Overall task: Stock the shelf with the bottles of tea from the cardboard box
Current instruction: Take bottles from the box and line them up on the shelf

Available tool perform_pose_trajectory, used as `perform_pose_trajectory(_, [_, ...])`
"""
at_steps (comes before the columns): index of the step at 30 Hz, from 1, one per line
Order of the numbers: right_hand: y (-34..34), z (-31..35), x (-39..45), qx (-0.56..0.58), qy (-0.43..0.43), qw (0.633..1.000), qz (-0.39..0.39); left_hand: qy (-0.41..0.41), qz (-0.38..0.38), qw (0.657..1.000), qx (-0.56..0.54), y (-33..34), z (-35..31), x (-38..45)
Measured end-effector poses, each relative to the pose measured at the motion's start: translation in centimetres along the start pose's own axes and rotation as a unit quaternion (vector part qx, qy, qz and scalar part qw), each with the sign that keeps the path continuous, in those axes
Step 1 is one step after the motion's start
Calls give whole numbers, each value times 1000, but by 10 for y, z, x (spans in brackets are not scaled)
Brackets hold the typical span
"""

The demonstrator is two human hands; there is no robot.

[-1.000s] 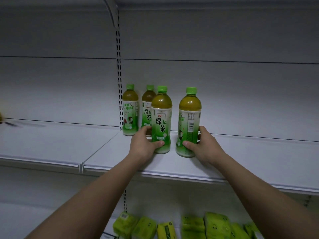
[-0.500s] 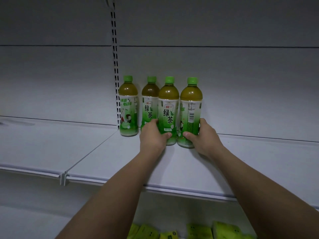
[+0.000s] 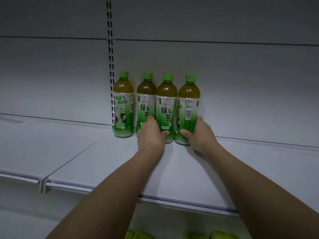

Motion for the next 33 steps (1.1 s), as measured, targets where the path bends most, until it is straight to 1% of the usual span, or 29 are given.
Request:
perform_pose_trajectory(2, [0, 2, 1, -8, 11, 1000, 12, 4, 9, 1000, 20, -1, -4, 0])
perform_pose_trajectory(4, [1, 2, -1, -23, 32, 998, 44, 10, 30, 998, 58, -3, -8, 1])
perform_pose_trajectory(7, [-4, 7, -12, -37, 66, 992, 98, 20, 81, 991, 109, -6, -3, 1])
perform_pose_trajectory(10, [-20, 16, -27, -71, 64, 987, 132, 44, 124, 980, 147, -16, 9, -10])
perform_pose_trajectory(12, [-31, 27, -40, -95, 50, 982, 157, 79, 124, 965, 218, -27, 12, -21])
perform_pose_trajectory(14, [-38, 38, -54, -113, 34, 976, 183, 106, 109, 946, 285, -39, 12, -32])
perform_pose_trajectory(17, [-44, 53, -73, -133, 23, 969, 207, 119, 103, 936, 316, -57, 7, -48])
perform_pose_trajectory(20, [-51, 68, -93, -141, 13, 968, 210, 122, 117, 934, 315, -76, 2, -67])
perform_pose_trajectory(25, [-68, 102, -139, -124, -30, 974, 188, 89, 161, 949, 256, -109, 9, -101])
perform_pose_trajectory(30, [-77, 114, -190, -94, -62, 979, 172, 108, 160, 970, 147, -138, 10, -155])
perform_pose_trajectory(33, [-74, 111, -226, -59, -64, 983, 160, 94, 173, 977, 88, -146, 23, -197])
Point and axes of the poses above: each hand's wrist, its own x-axis towards the middle knuckle, its own y-axis out of the palm, z = x × y, the point moved 6 cm from there along x, towards the middle knuckle, and after that the axes turned 7 degrees about -y, right-handed, at the moved point
